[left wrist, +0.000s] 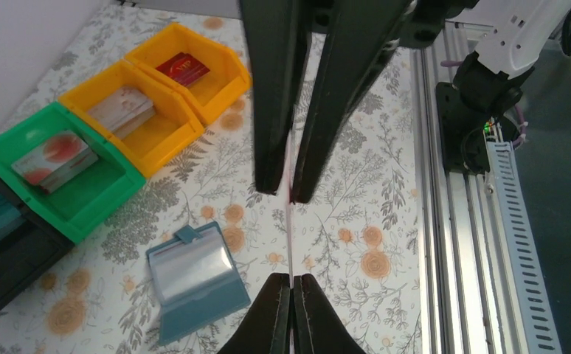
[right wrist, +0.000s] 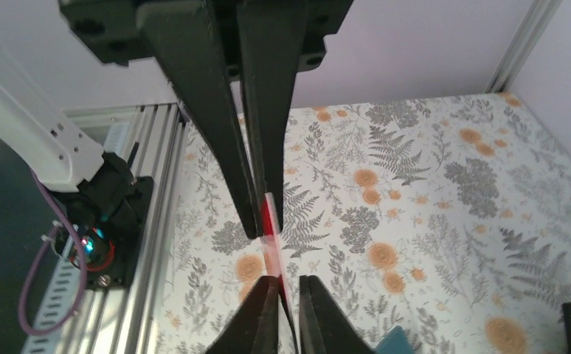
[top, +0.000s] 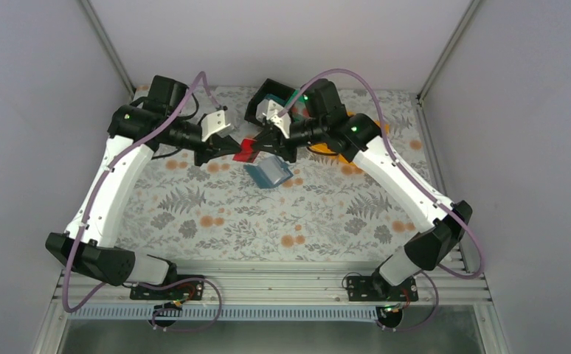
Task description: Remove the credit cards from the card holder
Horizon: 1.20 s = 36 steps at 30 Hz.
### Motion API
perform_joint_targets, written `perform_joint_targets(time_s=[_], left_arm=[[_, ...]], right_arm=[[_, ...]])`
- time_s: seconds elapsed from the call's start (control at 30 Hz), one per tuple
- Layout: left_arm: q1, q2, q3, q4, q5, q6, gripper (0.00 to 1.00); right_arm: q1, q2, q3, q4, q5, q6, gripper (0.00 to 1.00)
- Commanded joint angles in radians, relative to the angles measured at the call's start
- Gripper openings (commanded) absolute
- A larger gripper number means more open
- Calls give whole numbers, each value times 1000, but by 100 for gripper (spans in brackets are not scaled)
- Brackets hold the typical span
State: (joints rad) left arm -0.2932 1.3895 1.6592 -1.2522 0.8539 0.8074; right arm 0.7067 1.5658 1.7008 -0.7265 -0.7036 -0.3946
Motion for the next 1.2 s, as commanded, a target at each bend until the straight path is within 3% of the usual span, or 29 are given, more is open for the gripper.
perform_joint_targets(time_s=[0.0, 0.13, 0.17, 0.27, 0.4, 0.47, 0.6, 0.7, 0.87, 1.0, 1.1, 1.17], left_arm=[[-4, 7, 42, -18, 76, 21, 2], [-4, 8, 43, -19, 96, 20, 2], [-4, 9, 52, -23, 99, 14, 12], [6, 10, 89, -63, 119, 34, 83], [45, -32, 115, 23, 202, -57, 89], [47, -34, 132, 119, 284, -171, 89], [40, -10, 165, 292, 475, -319, 85], [9, 0, 179, 410, 461, -440, 76], [-34, 11, 191, 432, 458, -473, 56], [-50, 21, 204, 426, 458, -468, 32], [-54, 30, 233, 409, 467, -458, 8], [-54, 34, 255, 386, 468, -441, 3]], right_arm=[[14, -33, -27, -3, 12, -13, 6], [11, -83, -55, 31, 9, 5, 4], [4, -104, -68, 59, 8, 21, 4], [-73, -195, -113, 196, -51, 113, 4], [-162, -344, -294, 670, -95, 466, 4], [-136, -395, -406, 915, -71, 649, 4], [-49, -442, -544, 1200, 66, 707, 4], [-34, -450, -600, 1345, 108, 760, 4], [-14, -424, -604, 1366, 136, 769, 4], [-6, -403, -587, 1351, 114, 768, 4], [-3, -388, -568, 1319, 90, 749, 4], [-3, -380, -552, 1270, 69, 720, 4]])
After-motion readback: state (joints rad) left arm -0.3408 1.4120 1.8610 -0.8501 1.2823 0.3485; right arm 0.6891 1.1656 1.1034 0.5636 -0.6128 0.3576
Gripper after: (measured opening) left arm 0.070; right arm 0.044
